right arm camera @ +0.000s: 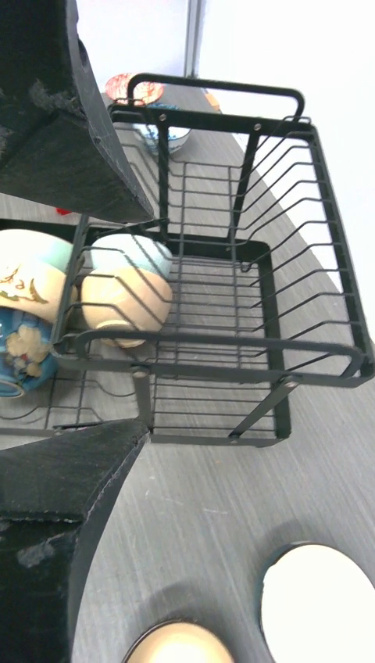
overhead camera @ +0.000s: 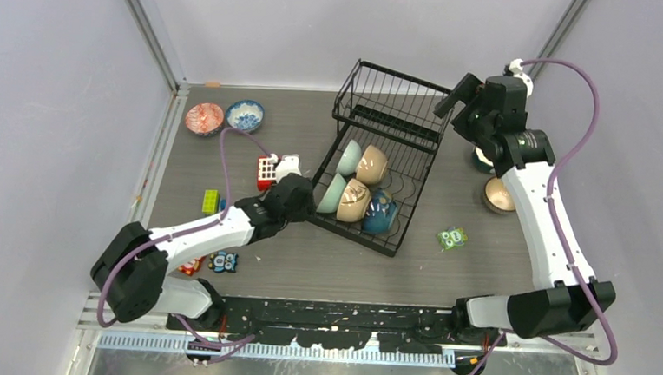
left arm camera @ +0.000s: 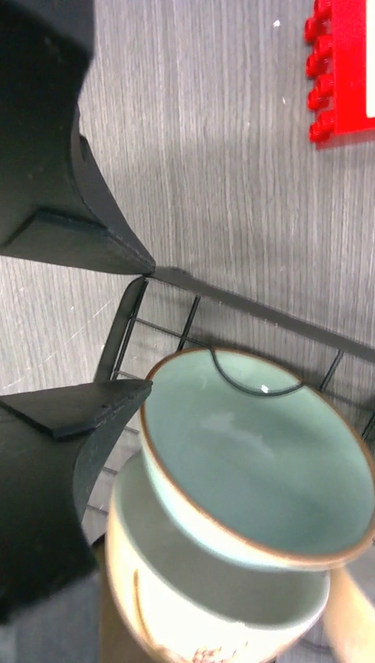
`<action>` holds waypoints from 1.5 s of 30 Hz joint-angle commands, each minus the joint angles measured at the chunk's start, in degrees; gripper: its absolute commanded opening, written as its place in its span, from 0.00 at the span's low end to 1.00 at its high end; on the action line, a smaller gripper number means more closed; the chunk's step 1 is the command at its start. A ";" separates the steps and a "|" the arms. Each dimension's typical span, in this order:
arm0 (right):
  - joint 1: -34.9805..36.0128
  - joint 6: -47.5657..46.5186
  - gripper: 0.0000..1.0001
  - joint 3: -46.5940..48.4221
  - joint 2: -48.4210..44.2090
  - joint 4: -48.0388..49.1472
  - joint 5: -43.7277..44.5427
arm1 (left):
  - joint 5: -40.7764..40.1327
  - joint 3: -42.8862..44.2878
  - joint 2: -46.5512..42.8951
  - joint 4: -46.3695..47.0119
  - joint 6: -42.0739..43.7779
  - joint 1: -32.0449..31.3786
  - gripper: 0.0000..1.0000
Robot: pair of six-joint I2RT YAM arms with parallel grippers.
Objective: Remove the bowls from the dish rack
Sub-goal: Adjust the dish rack at the center of the board.
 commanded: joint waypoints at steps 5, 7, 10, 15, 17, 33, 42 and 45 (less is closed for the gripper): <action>0.17 -0.57 1.00 -9.26 -13.61 0.01 0.02 | 2.54 3.12 -8.24 -4.91 5.43 -0.94 0.65; 0.74 -0.18 1.00 -13.87 -18.31 0.50 -0.92 | 2.48 3.91 -9.70 -6.33 8.36 -0.79 0.66; 1.53 0.19 1.00 -21.24 -26.82 2.24 -2.90 | 3.61 5.50 -10.19 -7.91 13.46 0.10 0.65; 2.35 2.71 1.00 -32.80 -36.99 3.17 -7.20 | 10.49 9.52 -7.42 -10.75 20.08 4.72 0.63; 2.75 3.49 1.00 -36.68 -39.78 2.61 -7.86 | 14.17 10.65 -5.84 -10.81 21.67 6.87 0.61; 3.10 11.20 0.93 -54.97 -32.92 16.65 -10.30 | 22.20 20.80 10.95 -11.62 27.46 13.10 0.51; 3.34 11.18 0.86 -52.93 -17.26 25.31 -8.84 | 21.97 14.15 10.70 -5.19 17.75 13.36 0.39; 3.36 9.74 0.85 -51.46 -13.40 26.85 -6.27 | 22.54 10.79 9.91 -1.41 14.80 13.37 0.35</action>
